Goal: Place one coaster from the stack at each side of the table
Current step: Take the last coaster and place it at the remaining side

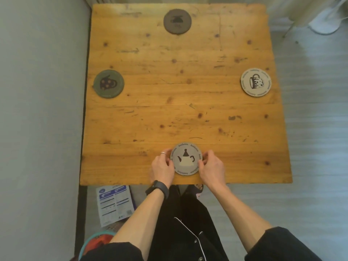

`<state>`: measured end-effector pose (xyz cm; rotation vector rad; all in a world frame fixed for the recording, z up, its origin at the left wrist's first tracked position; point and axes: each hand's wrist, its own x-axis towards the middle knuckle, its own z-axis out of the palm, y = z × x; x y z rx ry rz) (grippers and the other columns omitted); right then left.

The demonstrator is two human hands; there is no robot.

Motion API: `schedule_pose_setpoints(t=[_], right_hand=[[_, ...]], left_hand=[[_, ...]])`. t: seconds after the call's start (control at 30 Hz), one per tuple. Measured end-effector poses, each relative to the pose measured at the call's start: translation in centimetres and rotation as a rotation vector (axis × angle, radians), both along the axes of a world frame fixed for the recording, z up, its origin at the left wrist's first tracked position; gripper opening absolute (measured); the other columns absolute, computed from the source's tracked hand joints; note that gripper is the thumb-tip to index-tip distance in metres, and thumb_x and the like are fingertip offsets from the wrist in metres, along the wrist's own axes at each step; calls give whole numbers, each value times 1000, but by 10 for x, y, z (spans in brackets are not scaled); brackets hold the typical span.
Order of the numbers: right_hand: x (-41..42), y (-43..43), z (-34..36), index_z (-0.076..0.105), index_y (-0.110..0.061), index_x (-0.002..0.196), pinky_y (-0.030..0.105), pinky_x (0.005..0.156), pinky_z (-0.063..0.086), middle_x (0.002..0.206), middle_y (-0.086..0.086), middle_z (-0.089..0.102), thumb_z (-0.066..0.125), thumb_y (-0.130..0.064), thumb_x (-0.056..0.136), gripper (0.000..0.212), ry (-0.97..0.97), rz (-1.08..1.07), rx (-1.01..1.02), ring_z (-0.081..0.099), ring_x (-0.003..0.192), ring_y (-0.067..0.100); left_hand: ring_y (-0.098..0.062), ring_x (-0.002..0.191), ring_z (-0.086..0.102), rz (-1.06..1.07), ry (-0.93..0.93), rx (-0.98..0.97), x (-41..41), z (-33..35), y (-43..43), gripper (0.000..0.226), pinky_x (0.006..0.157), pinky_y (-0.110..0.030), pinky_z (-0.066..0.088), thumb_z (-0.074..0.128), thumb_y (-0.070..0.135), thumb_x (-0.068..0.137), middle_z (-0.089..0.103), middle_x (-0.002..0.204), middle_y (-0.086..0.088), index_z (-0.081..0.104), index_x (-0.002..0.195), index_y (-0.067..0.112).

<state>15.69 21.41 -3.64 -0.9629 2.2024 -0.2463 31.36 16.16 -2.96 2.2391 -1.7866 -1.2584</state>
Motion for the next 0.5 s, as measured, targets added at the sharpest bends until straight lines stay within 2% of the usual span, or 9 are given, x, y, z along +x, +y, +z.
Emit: schedule_pose_setpoints(t=[0.17, 0.3, 0.4, 0.5], right_hand=[[-2, -2, 2, 49, -22, 109, 42, 71, 57, 90, 1, 65, 58, -29, 97, 17, 22, 88, -7, 63, 82, 22], [1, 5, 4, 50, -28, 126, 40, 62, 54, 85, 3, 57, 49, -24, 100, 26, 131, 241, -75, 57, 78, 24], [0, 11, 3, 54, -29, 130, 35, 58, 51, 94, 4, 50, 53, -23, 99, 31, 184, 292, -101, 51, 81, 22], [-5, 14, -2, 56, -29, 130, 36, 59, 53, 103, 6, 51, 58, -25, 98, 33, 196, 309, -143, 51, 86, 22]], left_hand=[[-23, 96, 56, -164, -131, -39, 2, 3, 2, 45, 82, -39, 49, 46, 25, 96, 61, 97, -2, 47, 138, 40], [-21, 98, 51, -294, -245, -91, 2, 5, 8, 47, 73, -31, 38, 43, 30, 99, 55, 107, -2, 39, 145, 39], [-20, 101, 47, -416, -332, -160, 6, 4, 11, 50, 74, -31, 38, 43, 34, 99, 50, 118, -2, 35, 148, 37], [-20, 106, 46, -481, -368, -196, 9, 1, 9, 52, 79, -32, 39, 41, 36, 99, 49, 124, -1, 32, 150, 33]])
